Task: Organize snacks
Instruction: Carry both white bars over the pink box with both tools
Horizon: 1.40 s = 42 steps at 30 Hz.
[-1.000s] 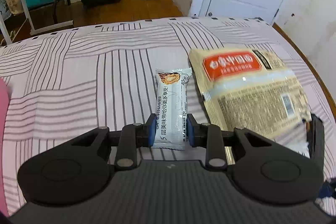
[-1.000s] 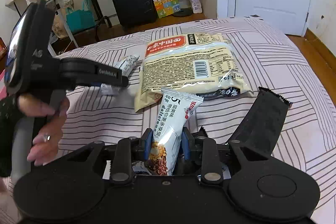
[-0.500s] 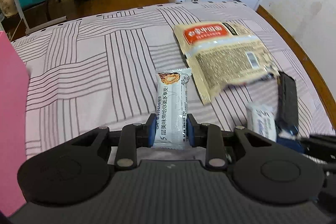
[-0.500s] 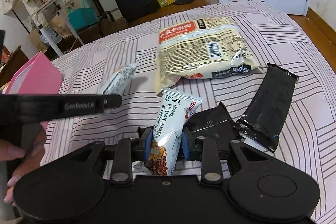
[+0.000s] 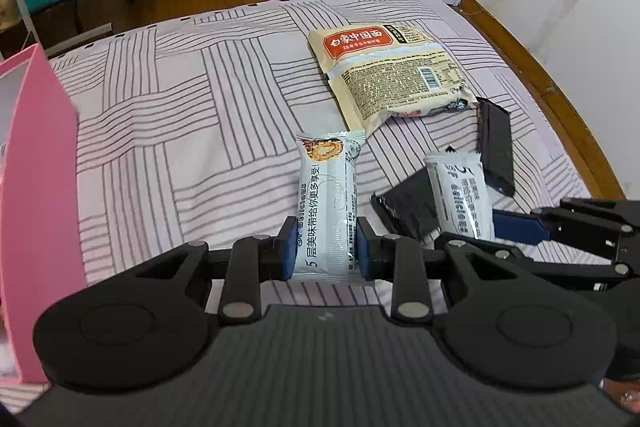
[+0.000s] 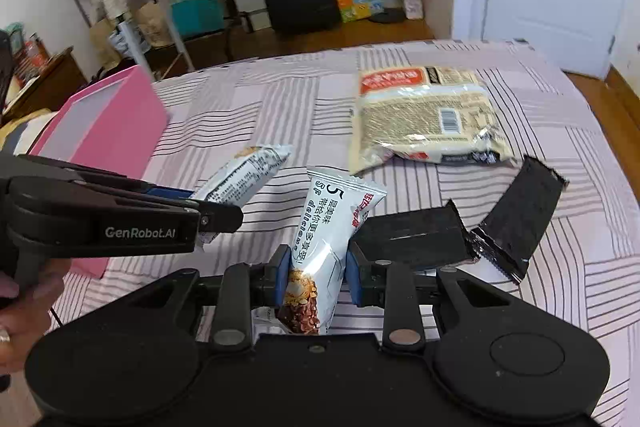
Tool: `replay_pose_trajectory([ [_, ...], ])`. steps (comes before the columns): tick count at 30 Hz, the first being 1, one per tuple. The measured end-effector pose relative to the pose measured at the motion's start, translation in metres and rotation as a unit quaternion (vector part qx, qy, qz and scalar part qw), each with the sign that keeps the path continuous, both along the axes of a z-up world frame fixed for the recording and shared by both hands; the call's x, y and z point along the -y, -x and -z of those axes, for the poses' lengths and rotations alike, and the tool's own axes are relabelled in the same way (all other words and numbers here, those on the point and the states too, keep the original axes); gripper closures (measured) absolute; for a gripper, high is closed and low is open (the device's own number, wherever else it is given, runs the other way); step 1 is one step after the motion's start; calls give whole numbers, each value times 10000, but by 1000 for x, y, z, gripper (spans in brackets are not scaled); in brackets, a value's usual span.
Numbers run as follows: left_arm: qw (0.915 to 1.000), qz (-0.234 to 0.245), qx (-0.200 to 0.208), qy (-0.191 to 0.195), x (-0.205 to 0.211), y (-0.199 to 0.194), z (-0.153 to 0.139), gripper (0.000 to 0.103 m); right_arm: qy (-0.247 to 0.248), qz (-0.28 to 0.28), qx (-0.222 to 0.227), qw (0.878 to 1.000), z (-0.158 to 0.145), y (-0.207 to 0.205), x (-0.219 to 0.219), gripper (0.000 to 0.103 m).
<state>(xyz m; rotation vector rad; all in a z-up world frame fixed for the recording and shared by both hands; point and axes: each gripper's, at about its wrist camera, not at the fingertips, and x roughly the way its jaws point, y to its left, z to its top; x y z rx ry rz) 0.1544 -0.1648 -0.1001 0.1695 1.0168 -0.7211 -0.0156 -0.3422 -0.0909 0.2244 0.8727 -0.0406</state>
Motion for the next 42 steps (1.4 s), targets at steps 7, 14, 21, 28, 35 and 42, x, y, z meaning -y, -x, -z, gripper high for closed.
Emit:
replay_pose_trajectory([
  [7,9997,37,-230,-107,-33,15,-15,75,86,-421,32,9991,-16,13,-33,70],
  [14,9993,140,-150,-325,-74,35,-32,75,87,-943,23,9955,-28,21,-76,70],
  [21,9995,-183,-135,-230,-131,45,-53,75,8,-1277,67,9918,-43,26,-114,70],
  [28,9970,-666,301,266,-199,50,-99,75,-80,-1805,428,9826,-79,22,-150,70],
  [35,9877,-1232,900,336,-251,37,-111,75,-461,-2304,691,9696,-96,-14,-180,70],
  [42,9793,-1927,526,336,-280,-2,-69,75,-929,-2366,768,9641,-70,-61,-211,70],
])
